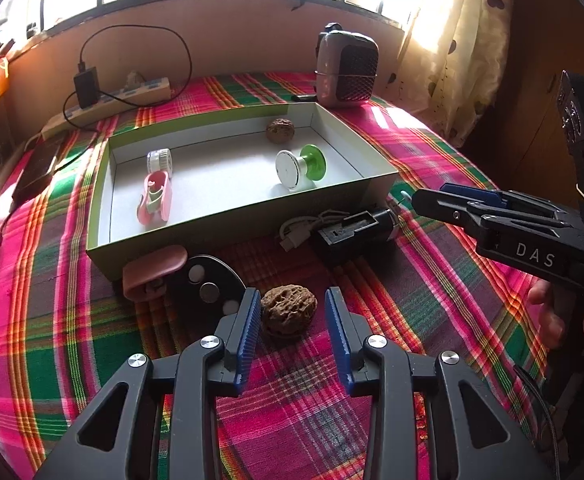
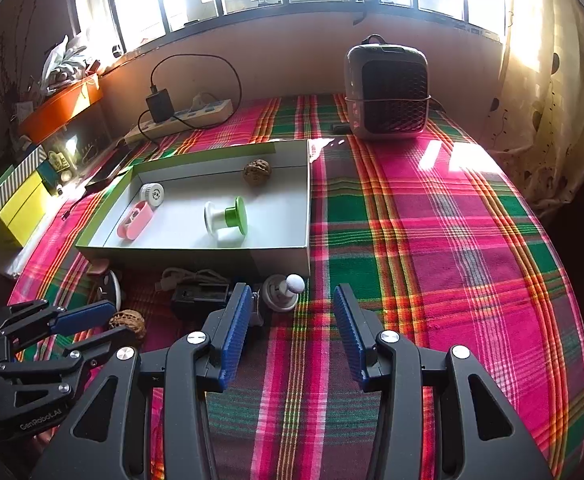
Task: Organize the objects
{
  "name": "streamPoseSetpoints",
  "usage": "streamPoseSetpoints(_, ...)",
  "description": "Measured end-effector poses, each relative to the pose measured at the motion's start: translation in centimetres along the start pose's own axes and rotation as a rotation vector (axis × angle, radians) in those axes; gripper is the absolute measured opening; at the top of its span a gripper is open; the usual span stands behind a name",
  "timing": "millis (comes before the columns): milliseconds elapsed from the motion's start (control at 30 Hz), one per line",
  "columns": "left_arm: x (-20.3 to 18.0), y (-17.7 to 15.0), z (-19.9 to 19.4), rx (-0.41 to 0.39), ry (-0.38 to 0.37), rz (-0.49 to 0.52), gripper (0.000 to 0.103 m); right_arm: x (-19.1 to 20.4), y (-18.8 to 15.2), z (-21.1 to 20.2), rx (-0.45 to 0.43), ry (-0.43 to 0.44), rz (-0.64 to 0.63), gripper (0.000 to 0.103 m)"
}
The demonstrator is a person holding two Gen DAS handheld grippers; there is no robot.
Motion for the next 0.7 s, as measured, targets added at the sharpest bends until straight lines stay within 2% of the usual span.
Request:
streamPoseSetpoints(300, 0.1, -0.4, 1.2, 0.033, 0.014, -0.009, 0.032, 0.3, -0.2, 0.8, 0.016, 0.031, -0.001, 0.044)
streamPoseSetpoints(700, 0.6, -0.7, 1.0, 0.035, 0.000, -0.039, 0.030, 2.3, -0.3, 1.3, 0.022, 0.112, -0.042, 0.044)
Point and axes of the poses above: each gripper's, at about its wrist camera, not at the fingertips, and z roughly the way its jaws point, x to its left, y to its top, the point moved 7 cm from there along z, roughly the way its jaws point, and after that the axes turned 9 degrees about -z, right-handed, at the moved point
